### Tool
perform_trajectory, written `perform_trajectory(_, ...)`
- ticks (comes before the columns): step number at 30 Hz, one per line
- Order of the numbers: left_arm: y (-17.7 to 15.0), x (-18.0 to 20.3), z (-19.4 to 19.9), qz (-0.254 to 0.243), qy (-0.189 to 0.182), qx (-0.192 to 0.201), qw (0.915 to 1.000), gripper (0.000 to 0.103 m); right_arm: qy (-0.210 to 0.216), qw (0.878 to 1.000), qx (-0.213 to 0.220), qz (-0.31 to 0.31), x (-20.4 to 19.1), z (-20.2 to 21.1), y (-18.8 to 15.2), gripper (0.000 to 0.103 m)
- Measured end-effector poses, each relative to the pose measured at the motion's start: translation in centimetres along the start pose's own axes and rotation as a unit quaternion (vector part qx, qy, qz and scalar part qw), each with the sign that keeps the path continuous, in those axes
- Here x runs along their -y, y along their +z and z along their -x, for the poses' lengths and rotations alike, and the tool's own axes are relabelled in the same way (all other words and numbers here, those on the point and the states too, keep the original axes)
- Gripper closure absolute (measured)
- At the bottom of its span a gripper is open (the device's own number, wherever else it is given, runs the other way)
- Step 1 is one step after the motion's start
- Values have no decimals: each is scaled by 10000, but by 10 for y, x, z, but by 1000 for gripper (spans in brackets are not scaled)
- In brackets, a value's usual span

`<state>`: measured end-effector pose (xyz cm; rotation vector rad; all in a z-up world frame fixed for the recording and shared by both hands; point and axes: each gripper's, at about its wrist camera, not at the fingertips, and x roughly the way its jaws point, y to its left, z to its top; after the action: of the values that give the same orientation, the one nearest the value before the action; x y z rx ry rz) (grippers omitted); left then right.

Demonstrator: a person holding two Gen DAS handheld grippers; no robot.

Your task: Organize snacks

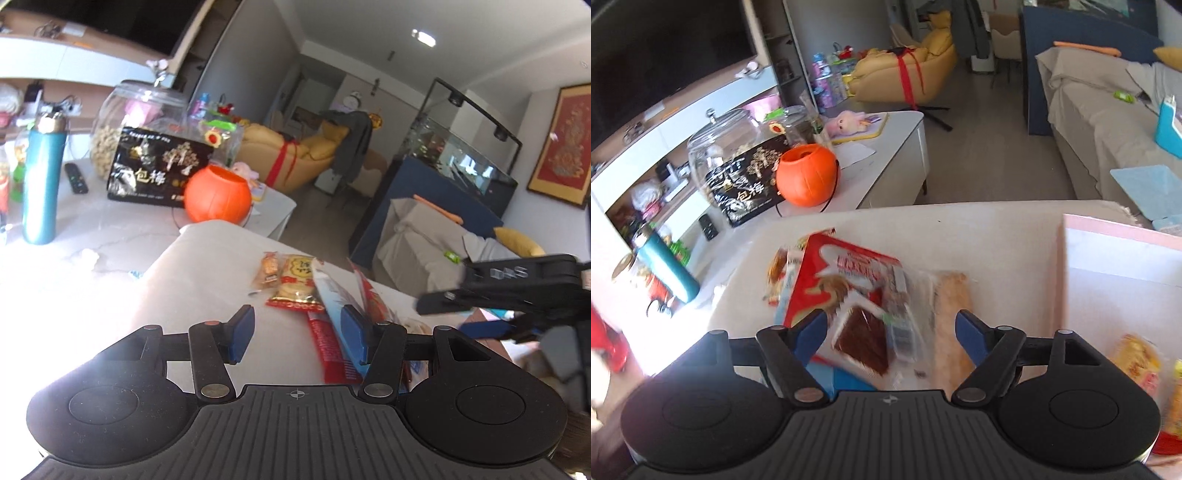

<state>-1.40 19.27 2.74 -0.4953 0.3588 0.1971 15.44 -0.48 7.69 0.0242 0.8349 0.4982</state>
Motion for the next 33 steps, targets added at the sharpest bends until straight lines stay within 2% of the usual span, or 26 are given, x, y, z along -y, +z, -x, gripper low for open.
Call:
perform_trajectory(2, 1, -3, 0, 62, 31, -2, 10000, 46, -43, 9999, 8, 121, -11, -22, 11, 26)
perform_trajectory(5, 0, -4, 5, 27, 27, 72, 10000, 47, -411, 9984, 99, 366, -23, -55, 26, 23)
perform_trajectory(7, -2, -3, 7, 40, -10, 57, 10000, 47, -448, 9984, -103, 324, -21, -74, 32, 19)
perform_trajectory(10, -3, -3, 4, 75, -41, 3, 10000, 47, 35, 9989, -446, -119, -11, -77, 27, 22)
perform_trajectory(16, -8, 5, 6, -46, -52, 11, 10000, 46, 1017, 9901, -956, 142, -12, -40, 1, 24)
perform_trajectory(18, -9, 6, 5, -90, -57, -4, 9999, 47, 1123, 9901, -835, 74, -5, -26, 1, 24)
perform_trajectory(19, -10, 6, 3, -105, -59, -28, 9999, 46, 1002, 9925, -696, 68, -2, -19, 2, 24)
perform_trajectory(21, -12, 6, 1, -127, -64, -85, 9999, 46, 500, 9976, -451, 157, 3, -11, 3, 24)
perform_trajectory(23, -12, 7, 0, -151, -74, -112, 9998, 47, -19, 9989, -384, 255, 8, -11, 1, 24)
perform_trajectory(24, -12, 8, -1, -165, -81, -118, 9998, 47, -105, 9987, -423, 250, 12, -14, -2, 24)
perform_trajectory(26, -14, 8, -1, -183, -87, -126, 9997, 47, -103, 9984, -513, 217, 20, -18, -10, 32)
perform_trajectory(29, -16, 9, -2, -209, -86, -157, 9996, 46, -289, 9972, -367, 578, 10, -13, -21, 43)
perform_trajectory(32, -17, 10, -3, -243, -127, -177, 9995, 46, 75, 9965, -405, 730, 2, -1, -32, 48)
perform_trajectory(33, -16, 10, -3, -262, -150, -174, 9994, 46, 321, 9957, -499, 718, 1, 3, -36, 60)
